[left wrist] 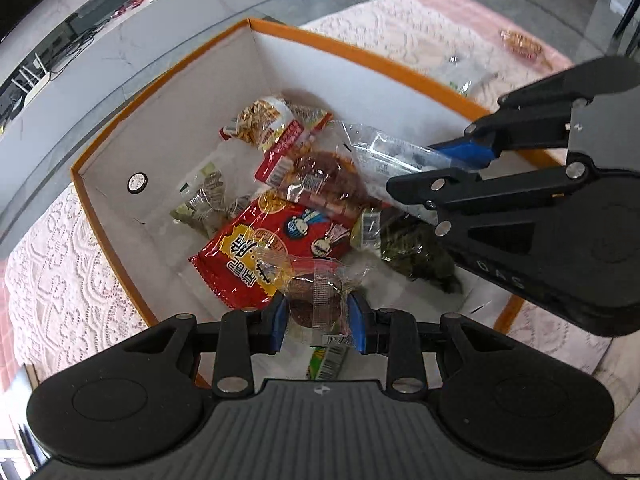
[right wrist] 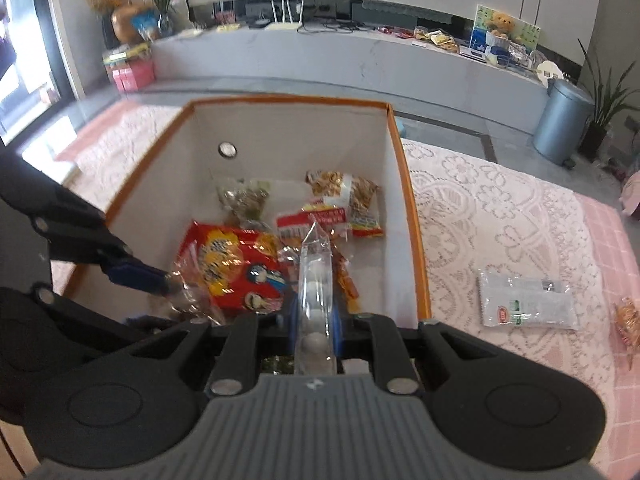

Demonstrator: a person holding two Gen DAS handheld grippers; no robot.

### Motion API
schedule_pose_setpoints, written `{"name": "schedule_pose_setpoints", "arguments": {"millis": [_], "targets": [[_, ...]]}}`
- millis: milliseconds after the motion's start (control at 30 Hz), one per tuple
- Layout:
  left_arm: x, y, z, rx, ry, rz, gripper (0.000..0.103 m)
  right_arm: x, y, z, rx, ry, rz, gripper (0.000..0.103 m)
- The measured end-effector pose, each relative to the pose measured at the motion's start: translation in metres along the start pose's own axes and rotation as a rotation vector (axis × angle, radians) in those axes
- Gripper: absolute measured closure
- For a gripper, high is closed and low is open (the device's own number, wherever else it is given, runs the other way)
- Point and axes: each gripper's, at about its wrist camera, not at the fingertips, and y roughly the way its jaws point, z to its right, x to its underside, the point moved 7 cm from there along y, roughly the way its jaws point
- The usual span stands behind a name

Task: Organize snacks
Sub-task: 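Carry the egg packet over the box with the left gripper while the right holds the white-ball packet above it, then open both grippers to drop the egg and white-ball packets into the box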

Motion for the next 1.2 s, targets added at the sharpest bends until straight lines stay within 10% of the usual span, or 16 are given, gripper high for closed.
{"name": "schedule_pose_setpoints", "arguments": {"millis": [600,867,1200], "targets": [[0.004,0.019,-0.007,-0.019,0.002,-0.039,0.054,0.005,0.017,-0.007,0.05,-0.044,-0.078,0.083],[0.004,0.003,-0.007,-0.026,-0.009,0.007,0.031,0.003,0.008,-0.013,0.012,-0.028,-0.063,0.049],[0.012,-0.034,-0.01,-0.027,-0.097,0.101,0.031,-0.001,-0.024,0.002,-0.027,0.109,-0.004,0.042]]}}
